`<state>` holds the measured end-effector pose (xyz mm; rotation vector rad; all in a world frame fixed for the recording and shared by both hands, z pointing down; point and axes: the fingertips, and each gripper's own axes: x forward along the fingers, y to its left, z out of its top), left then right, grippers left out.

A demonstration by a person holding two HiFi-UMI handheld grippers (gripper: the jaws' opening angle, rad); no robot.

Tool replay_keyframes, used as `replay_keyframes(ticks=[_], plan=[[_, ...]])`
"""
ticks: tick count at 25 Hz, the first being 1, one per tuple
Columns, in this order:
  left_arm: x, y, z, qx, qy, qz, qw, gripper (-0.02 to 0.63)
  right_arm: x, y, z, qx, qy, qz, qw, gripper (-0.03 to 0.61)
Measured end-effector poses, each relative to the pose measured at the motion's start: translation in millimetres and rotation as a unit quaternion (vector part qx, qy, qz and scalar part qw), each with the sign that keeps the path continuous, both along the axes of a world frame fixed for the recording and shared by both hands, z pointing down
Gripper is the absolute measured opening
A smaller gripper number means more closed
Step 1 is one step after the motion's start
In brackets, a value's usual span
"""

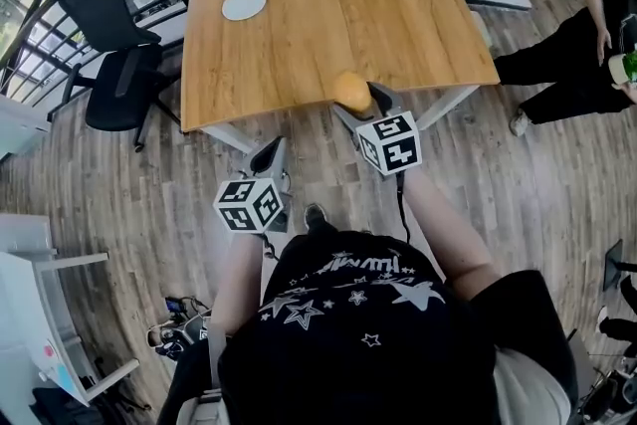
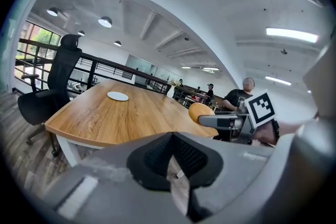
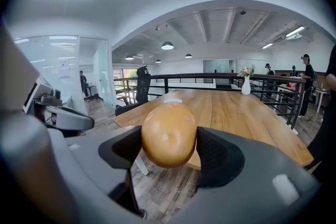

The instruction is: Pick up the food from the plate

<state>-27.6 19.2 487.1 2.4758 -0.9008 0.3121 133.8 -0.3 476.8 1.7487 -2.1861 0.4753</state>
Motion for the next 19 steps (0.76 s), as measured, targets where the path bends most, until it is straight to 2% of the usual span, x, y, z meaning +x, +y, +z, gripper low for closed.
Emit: replay_keyframes(ticks=[7,19], plan=[[5,35,-3,0.001,-0.001,-0.022,0.9998,0.001,14,36,-4,0.008,-0.014,-0.003,1.000,0.325],[37,91,-24,0.026,-0.002,-0.023,0.9994,0.000,34,92,-14,0.020,-0.029,-0.015,0.999,0.325]])
